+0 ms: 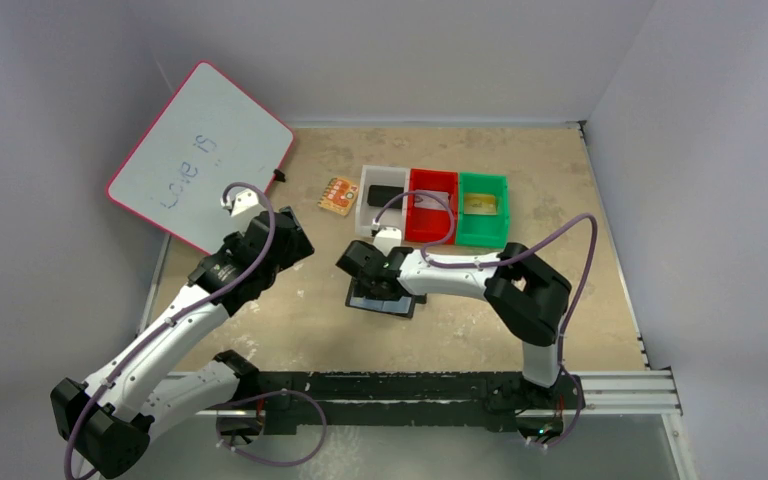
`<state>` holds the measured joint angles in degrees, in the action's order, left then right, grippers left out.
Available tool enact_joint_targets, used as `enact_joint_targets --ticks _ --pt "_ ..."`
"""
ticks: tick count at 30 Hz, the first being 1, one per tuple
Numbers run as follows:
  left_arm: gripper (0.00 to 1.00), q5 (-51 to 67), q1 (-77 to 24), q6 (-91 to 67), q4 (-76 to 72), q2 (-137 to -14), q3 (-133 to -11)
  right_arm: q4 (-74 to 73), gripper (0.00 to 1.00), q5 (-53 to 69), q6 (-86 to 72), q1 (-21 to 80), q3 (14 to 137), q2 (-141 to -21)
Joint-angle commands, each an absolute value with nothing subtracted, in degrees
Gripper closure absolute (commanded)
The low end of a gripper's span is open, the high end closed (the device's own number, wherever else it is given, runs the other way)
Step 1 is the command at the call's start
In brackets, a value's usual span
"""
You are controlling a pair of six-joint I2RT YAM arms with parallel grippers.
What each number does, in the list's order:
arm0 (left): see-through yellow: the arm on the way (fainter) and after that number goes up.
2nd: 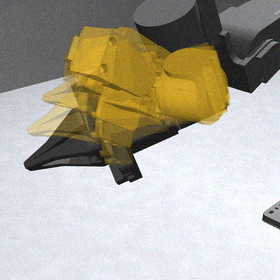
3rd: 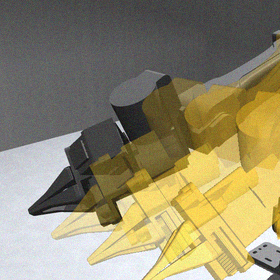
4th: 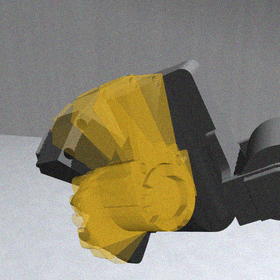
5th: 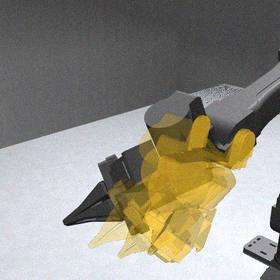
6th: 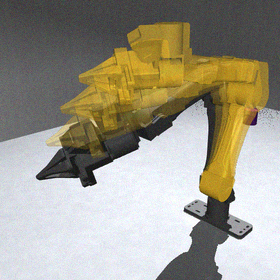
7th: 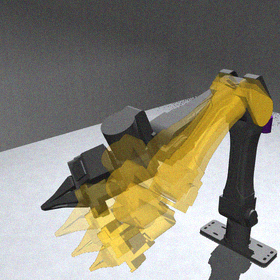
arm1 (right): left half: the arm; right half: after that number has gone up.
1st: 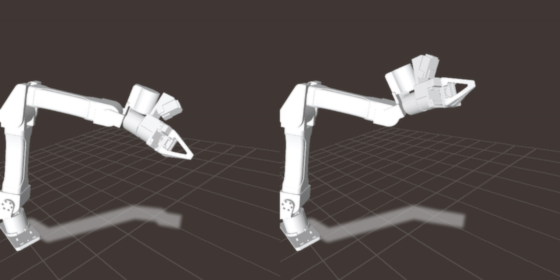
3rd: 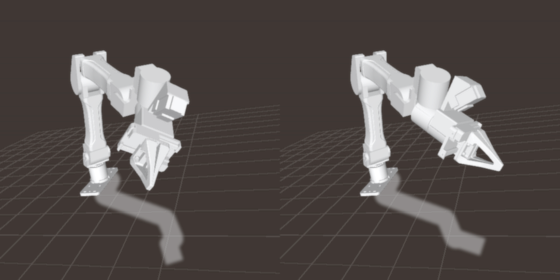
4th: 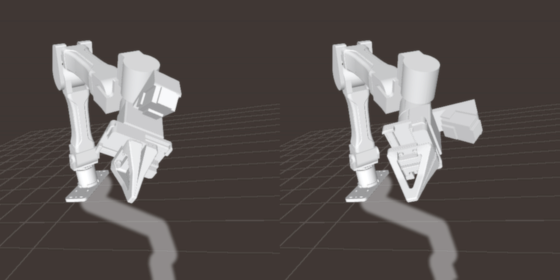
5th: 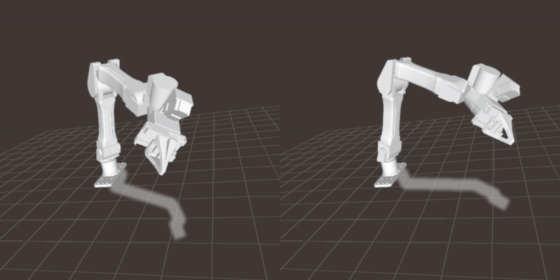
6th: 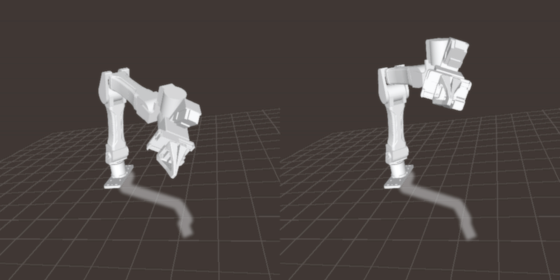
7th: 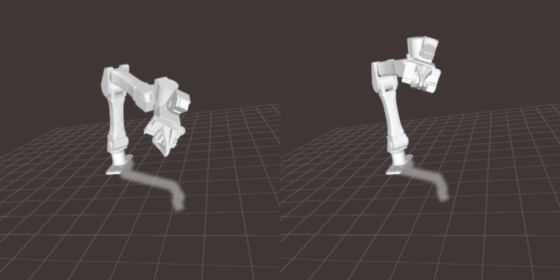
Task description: Take the credit cards out of the card holder
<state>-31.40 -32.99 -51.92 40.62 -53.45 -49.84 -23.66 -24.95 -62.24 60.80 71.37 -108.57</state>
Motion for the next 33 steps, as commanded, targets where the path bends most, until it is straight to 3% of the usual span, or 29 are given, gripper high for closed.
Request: enact_joint_targets --ticks 1,4,12,16,26,33 --pt "0.13 -32.0 -32.6 -52.5 40.1 -52.7 -50.6 -22.5 0.49 -25.3 -61.2 60.5 69.1 -106.0" --pt "0.13 -31.1 -32.6 -52.3 39.6 -53.0 -50.4 -20.6 0.56 -24.2 -60.8 60.1 66.8 -104.5" --pt "0.14 -25.4 -32.6 -50.9 36.5 -55.5 -50.0 -6.2 0.54 -15.0 -58.1 57.0 58.2 -99.3" --pt "0.14 -20.6 -32.6 -49.8 34.0 -57.5 -49.7 2.1 0.59 -10.3 -58.6 54.1 51.5 -95.2" --pt "0.21 0.6 -32.7 -46.8 20.9 -66.9 -46.7 14.6 0.73 -2.2 -61.3 50.0 41.7 -92.8" --pt "0.24 8.7 -35.5 -48.2 12.3 -74.5 -44.9 20.4 0.73 0.2 -63.6 47.2 35.8 -92.6"
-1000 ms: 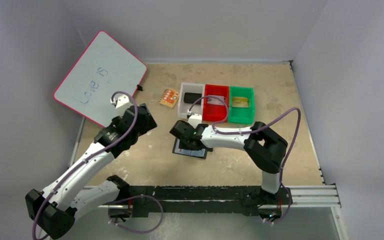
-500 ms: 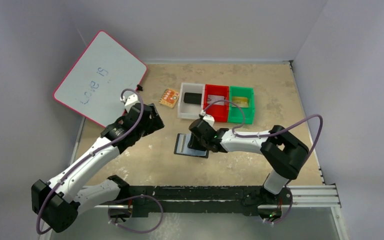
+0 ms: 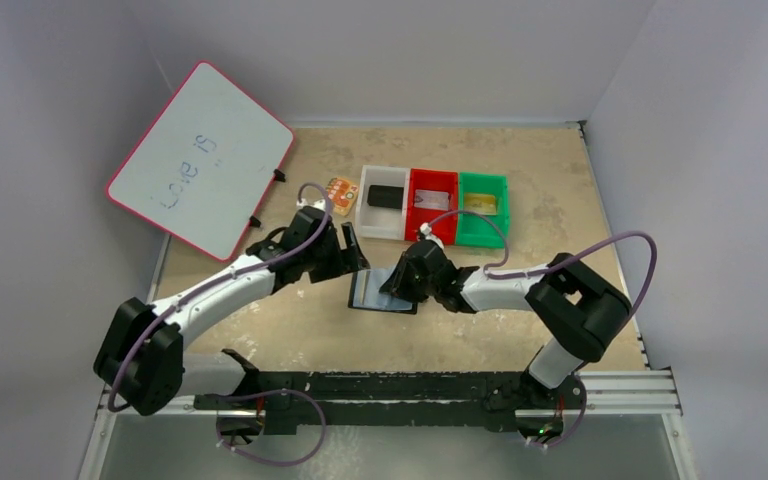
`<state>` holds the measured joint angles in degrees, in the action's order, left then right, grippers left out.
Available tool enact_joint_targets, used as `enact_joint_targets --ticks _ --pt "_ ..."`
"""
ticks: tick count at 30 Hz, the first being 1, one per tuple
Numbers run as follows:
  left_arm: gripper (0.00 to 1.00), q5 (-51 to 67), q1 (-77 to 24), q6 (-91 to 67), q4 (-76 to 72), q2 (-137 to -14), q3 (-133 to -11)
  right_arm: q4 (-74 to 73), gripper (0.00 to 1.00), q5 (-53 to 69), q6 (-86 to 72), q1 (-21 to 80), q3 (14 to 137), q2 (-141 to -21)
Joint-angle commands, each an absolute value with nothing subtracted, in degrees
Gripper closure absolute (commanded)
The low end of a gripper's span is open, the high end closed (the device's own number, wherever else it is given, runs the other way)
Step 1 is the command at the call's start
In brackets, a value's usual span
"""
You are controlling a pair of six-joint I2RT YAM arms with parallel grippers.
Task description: Take the credit cards out of the card holder
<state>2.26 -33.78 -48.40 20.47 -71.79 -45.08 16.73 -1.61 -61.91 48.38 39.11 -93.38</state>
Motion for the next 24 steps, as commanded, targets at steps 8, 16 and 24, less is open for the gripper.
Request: enact_joint_targets --ticks 8,16,24 --pt "0.26 6.7 -38.2 -48.4 7.4 -83.2 -48.0 20.1 0.72 -0.2 -64.8 46.5 33.5 -93.5" --pt "0.30 2.0 -38.3 -48.6 9.2 -86.8 -50.1 18.6 0.64 -0.4 -62.8 46.1 34.6 -93.2" --pt "0.27 -24.9 -38.2 -53.7 23.7 -72.4 -49.8 5.1 0.40 -8.8 -52.4 49.8 47.5 -94.1"
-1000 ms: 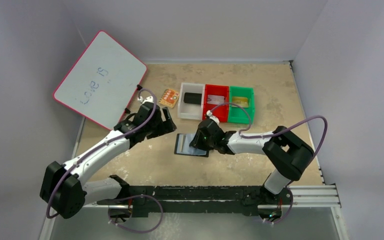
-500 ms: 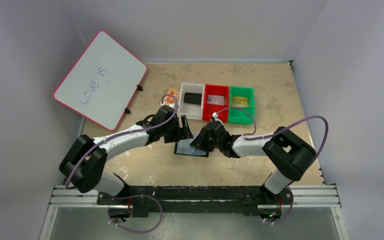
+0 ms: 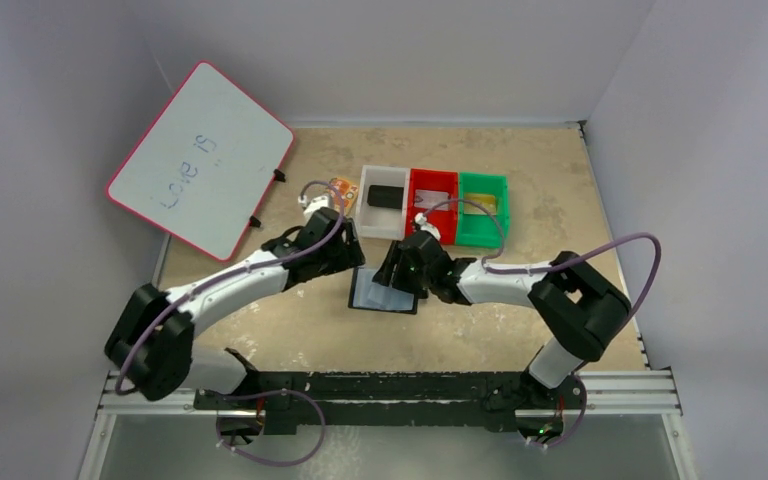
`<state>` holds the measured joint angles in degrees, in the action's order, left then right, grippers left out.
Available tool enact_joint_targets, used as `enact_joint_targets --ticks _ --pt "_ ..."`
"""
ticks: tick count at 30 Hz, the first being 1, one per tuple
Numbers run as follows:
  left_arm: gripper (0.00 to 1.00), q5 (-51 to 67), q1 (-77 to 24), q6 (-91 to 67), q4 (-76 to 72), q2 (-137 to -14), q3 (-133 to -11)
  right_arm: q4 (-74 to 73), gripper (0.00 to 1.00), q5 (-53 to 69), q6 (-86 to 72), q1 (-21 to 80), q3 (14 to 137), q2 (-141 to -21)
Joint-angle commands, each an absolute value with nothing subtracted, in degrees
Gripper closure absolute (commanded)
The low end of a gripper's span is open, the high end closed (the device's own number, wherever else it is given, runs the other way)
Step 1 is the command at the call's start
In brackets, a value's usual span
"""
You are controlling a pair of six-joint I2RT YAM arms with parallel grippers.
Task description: Take the credit cards out of the card holder
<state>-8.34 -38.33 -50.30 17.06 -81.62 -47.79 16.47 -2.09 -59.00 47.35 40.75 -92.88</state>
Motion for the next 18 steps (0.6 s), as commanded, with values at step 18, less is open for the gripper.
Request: enact_joint_targets --ticks 18 --pt "0.20 -38.1 -38.0 -57.9 33.4 -56.4 -46.2 -19.9 0.29 -24.4 -54.6 59.6 68.7 -107.0"
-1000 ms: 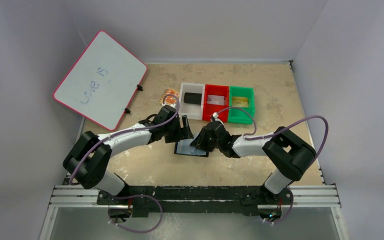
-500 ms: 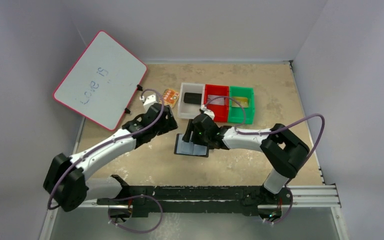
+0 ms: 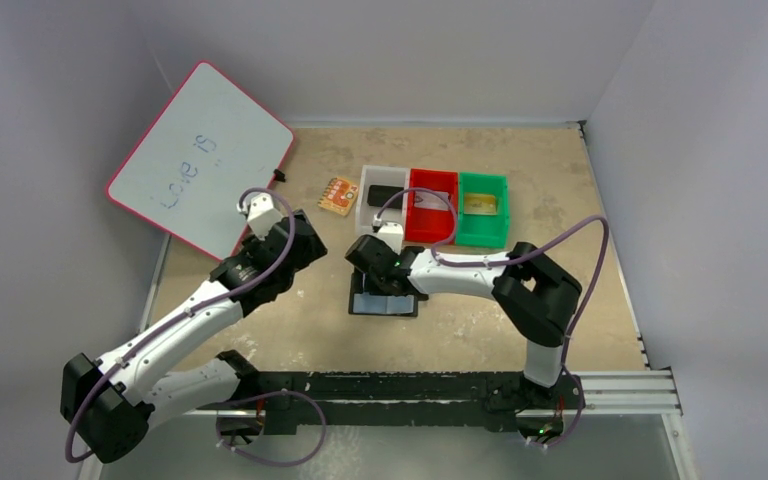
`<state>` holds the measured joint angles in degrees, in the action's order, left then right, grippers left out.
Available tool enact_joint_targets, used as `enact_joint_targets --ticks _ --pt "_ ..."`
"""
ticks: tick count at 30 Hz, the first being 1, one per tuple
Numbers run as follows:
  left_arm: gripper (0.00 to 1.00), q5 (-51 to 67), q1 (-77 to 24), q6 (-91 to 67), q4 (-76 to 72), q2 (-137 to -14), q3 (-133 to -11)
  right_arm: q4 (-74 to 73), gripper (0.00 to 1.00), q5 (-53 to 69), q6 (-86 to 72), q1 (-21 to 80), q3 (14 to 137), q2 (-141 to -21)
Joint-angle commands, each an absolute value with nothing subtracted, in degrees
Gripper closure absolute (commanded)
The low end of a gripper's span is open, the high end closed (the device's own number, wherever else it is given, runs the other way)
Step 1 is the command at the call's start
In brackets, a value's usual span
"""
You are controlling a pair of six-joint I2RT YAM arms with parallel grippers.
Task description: Take the credit cards out of the card holder
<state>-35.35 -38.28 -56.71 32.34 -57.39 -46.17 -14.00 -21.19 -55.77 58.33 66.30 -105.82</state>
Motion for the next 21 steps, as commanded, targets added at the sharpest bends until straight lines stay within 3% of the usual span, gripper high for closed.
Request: enact_joint_targets --ticks 1,7,21 --pt "0.20 -38.5 -38.0 -58.2 33.7 -56.2 -46.2 -19.9 0.28 -24.3 -54.3 60.2 69.3 -107.5" --pt "0.20 -40.5 -38.0 -59.0 34.8 -53.8 -46.1 -25.6 0.28 -27.3 -56.7 61.7 73.0 -111.1" --pt "0.20 -41.0 -38.1 -59.0 35.3 -52.7 -46.3 -26.6 0.20 -26.5 -57.9 62.0 72.4 -104.3"
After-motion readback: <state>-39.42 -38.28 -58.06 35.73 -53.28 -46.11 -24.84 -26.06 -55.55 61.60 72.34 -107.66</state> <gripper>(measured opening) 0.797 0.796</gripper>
